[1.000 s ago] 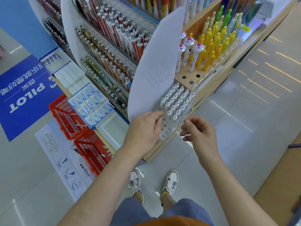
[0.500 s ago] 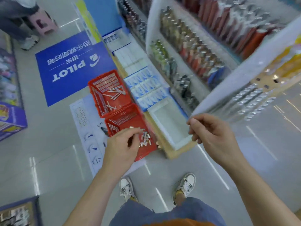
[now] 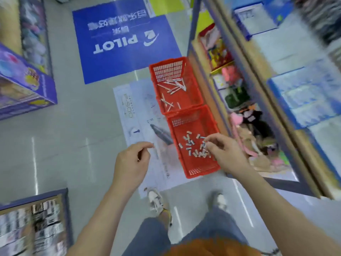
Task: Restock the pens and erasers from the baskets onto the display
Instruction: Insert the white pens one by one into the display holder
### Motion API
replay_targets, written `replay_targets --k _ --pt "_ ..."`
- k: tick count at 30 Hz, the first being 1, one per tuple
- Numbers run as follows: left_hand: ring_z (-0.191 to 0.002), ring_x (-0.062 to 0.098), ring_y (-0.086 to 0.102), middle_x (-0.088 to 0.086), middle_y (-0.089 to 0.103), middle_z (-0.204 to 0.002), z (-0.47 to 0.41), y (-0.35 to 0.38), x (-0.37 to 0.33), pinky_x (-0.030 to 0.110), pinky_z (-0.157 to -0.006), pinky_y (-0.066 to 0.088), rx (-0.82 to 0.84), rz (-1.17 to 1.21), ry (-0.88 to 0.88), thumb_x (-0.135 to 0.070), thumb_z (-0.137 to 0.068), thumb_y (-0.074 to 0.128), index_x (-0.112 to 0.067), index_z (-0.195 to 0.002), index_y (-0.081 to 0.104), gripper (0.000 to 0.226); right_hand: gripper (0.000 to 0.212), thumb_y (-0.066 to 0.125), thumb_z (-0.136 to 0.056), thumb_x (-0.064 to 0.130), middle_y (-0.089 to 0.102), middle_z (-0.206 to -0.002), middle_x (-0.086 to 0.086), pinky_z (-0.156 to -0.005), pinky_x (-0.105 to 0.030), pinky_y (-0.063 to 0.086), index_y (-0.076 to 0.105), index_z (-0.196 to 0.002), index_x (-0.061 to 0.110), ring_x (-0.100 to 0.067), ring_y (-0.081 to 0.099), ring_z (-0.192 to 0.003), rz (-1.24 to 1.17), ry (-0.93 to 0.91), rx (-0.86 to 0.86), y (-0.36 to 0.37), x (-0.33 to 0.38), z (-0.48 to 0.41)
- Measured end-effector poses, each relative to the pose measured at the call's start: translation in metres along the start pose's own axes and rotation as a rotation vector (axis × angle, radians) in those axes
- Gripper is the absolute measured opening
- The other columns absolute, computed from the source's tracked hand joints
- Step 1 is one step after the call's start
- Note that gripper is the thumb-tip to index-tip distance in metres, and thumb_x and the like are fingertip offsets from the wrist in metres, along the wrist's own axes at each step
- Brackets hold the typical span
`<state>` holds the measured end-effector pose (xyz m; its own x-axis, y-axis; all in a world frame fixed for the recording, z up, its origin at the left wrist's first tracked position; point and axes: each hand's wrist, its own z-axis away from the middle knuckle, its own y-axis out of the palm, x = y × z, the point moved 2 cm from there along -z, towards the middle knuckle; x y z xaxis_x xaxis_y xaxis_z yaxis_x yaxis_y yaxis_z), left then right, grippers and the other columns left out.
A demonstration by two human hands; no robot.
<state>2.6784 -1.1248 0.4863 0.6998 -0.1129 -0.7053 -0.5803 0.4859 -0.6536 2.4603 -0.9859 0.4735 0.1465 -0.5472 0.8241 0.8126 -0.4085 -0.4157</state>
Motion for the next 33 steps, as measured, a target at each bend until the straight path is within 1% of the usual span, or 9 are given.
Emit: replay_targets --k 3,6,9,11,13,16,21,26,33 --pt "-0.061 -0.002 0.056 -0.015 0.064 -0.073 -0.043 -0.043 0.032 0.008 -0.059 0.038 0.0 -0.043 -0.037 -0.008 -0.088 0.054 -0.026 -0.093 0.073 0.027 0.019 0.059 -0.089 0.006 0.061 -0.064 0.004 -0.061 -0.021 0.045 0.065 -0.087 0.023 0.0 0.057 -0.057 0.052 0.094 0.025 0.049 0.013 -0.031" --pt "-0.078 0.002 0.059 -0.014 0.067 -0.09 -0.095 -0.058 0.05 0.017 -0.072 0.044 0.022 -0.091 -0.025 -0.009 -0.089 0.053 -0.024 -0.095 0.072 0.025 0.021 0.058 -0.09 0.015 0.069 -0.079 0.004 -0.078 -0.034 0.052 0.063 -0.086 0.035 -0.013 0.066 -0.082 0.058 0.158 0.002 0.076 0.021 -0.076" --pt "-0.083 0.006 0.058 -0.014 0.064 -0.096 -0.16 -0.051 0.054 0.019 -0.076 0.044 0.101 -0.149 0.038 -0.006 -0.089 0.052 -0.022 -0.1 0.071 0.027 0.017 0.058 -0.09 0.02 0.068 -0.082 0.006 -0.081 -0.04 0.053 0.064 -0.096 0.035 -0.013 0.065 -0.082 0.029 0.183 -0.062 0.092 0.017 -0.133" --pt "-0.09 0.01 0.059 -0.013 0.064 -0.1 -0.211 -0.037 0.053 0.024 -0.082 0.046 0.166 -0.212 0.117 -0.007 -0.09 0.051 -0.022 -0.104 0.07 0.028 0.019 0.058 -0.089 0.019 0.066 -0.083 0.004 -0.082 -0.041 0.053 0.064 -0.102 0.032 -0.015 0.064 -0.081 -0.037 0.212 -0.135 0.102 0.01 -0.176" --pt "-0.102 0.013 0.056 -0.01 0.064 -0.111 -0.267 -0.016 0.055 0.024 -0.088 0.043 0.233 -0.284 0.171 -0.009 -0.091 0.05 -0.023 -0.111 0.067 0.03 0.022 0.059 -0.09 0.014 0.064 -0.087 0.004 -0.081 -0.034 0.05 0.062 -0.107 0.027 -0.013 0.062 -0.081 -0.103 0.235 -0.191 0.11 -0.003 -0.228" --pt "-0.119 0.015 0.049 -0.007 0.059 -0.126 -0.36 0.026 0.06 0.02 -0.093 0.034 0.326 -0.382 0.205 -0.009 -0.092 0.048 -0.023 -0.122 0.062 0.035 0.028 0.06 -0.091 0.012 0.063 -0.099 0.002 -0.078 -0.024 0.045 0.058 -0.117 0.022 -0.01 0.06 -0.086 -0.146 0.292 -0.253 0.118 -0.031 -0.314" --pt "-0.125 0.02 0.044 -0.003 0.053 -0.135 -0.514 0.127 0.085 0.03 -0.098 0.036 0.461 -0.541 0.325 -0.012 -0.092 0.047 -0.023 -0.131 0.053 0.041 0.043 0.062 -0.089 0.012 0.056 -0.118 -0.004 -0.08 -0.022 0.039 0.05 -0.131 0.017 -0.015 0.058 -0.092 -0.072 0.336 -0.294 0.141 -0.107 -0.465" --pt "-0.122 0.029 0.045 0.006 0.05 -0.135 -0.633 0.232 0.129 0.035 -0.097 0.039 0.603 -0.678 0.491 -0.014 -0.086 0.052 -0.016 -0.134 0.047 0.049 0.064 0.069 -0.082 0.011 0.046 -0.142 -0.013 -0.108 -0.03 0.033 0.042 -0.14 0.012 -0.028 0.045 -0.129 0.102 0.321 -0.218 0.186 -0.191 -0.589" --pt "-0.121 0.037 0.045 0.017 0.043 -0.136 -0.789 0.394 0.184 0.038 -0.099 0.034 0.72 -1.03 0.737 -0.022 -0.078 0.064 -0.003 -0.133 0.037 0.065 0.09 0.071 -0.081 0.021 0.02 -0.158 -0.013 -0.116 -0.024 0.017 0.017 -0.151 0.006 -0.023 0.022 -0.145 0.387 0.222 -0.097 0.24 -0.3 -0.747"
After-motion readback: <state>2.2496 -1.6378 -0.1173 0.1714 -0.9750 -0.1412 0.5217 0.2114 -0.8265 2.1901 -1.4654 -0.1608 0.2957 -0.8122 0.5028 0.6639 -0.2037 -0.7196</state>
